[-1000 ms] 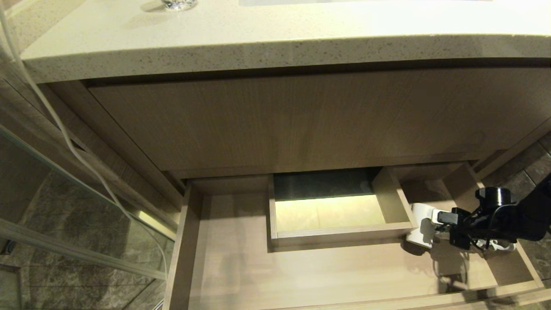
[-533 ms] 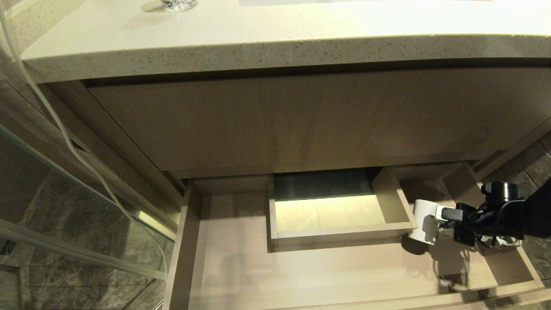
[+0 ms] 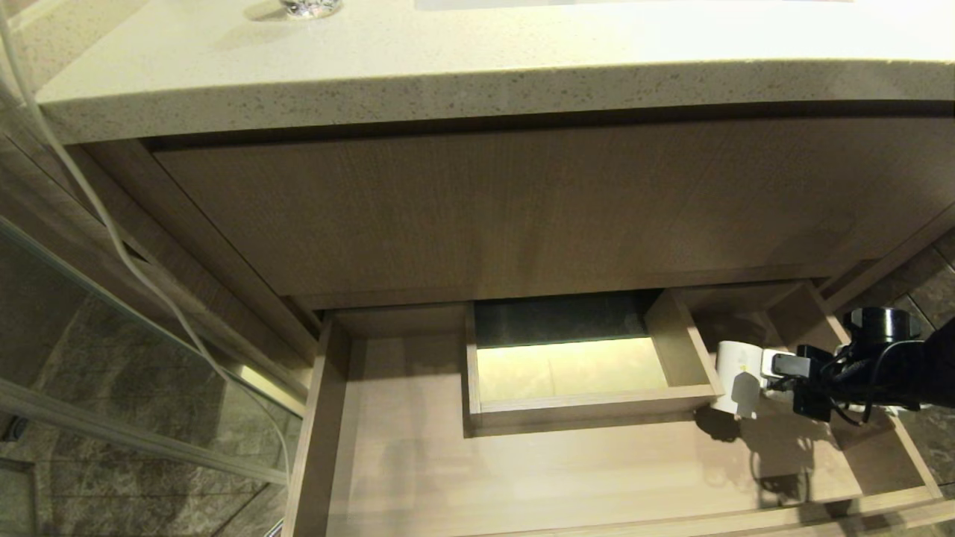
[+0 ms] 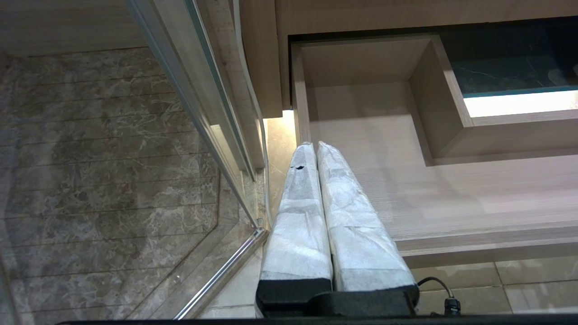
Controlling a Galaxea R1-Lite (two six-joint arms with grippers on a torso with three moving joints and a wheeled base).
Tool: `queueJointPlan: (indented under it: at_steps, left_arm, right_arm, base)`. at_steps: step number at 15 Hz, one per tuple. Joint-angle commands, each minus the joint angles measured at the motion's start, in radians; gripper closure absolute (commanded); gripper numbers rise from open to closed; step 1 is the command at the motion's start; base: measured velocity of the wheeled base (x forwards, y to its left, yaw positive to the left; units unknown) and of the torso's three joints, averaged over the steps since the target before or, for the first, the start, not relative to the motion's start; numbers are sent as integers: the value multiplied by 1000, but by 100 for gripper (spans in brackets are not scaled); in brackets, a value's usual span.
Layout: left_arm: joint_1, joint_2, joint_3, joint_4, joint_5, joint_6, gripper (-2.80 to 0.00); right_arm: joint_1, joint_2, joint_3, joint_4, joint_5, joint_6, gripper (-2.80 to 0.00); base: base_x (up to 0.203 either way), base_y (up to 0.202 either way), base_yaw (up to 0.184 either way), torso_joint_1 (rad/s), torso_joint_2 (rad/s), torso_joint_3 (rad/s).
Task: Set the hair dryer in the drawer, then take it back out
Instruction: Take the hairdryer out
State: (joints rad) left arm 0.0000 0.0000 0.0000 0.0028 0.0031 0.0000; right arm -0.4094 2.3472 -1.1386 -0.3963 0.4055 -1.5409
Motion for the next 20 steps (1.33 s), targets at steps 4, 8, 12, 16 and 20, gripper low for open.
queueJointPlan:
  at_steps: [4, 8, 12, 16, 20]
  left_arm:
    - [0, 0, 0, 0, 0, 0, 0]
    - [0, 0, 0, -1, 0, 0, 0]
    - [0, 0, 0, -1, 0, 0, 0]
    - [0, 0, 0, 0, 1, 0, 0]
    - [0, 0, 0, -1, 0, 0, 0]
  right_arm:
    - [0, -43, 12, -2, 3, -8, 0]
    - [-1, -97, 51, -3, 4, -10, 0]
    - [-9, -158, 88, -3, 4, -12, 0]
    - [-22, -235, 137, -2, 4, -41, 0]
    - [-60, -324, 183, 30, 6, -80, 0]
  base:
    - [0, 0, 0, 0, 0, 0]
    - [0, 0, 0, 0, 0, 0]
    - [0, 0, 0, 0, 0, 0]
    - [0, 0, 0, 0, 0, 0]
    - [0, 0, 0, 0, 0, 0]
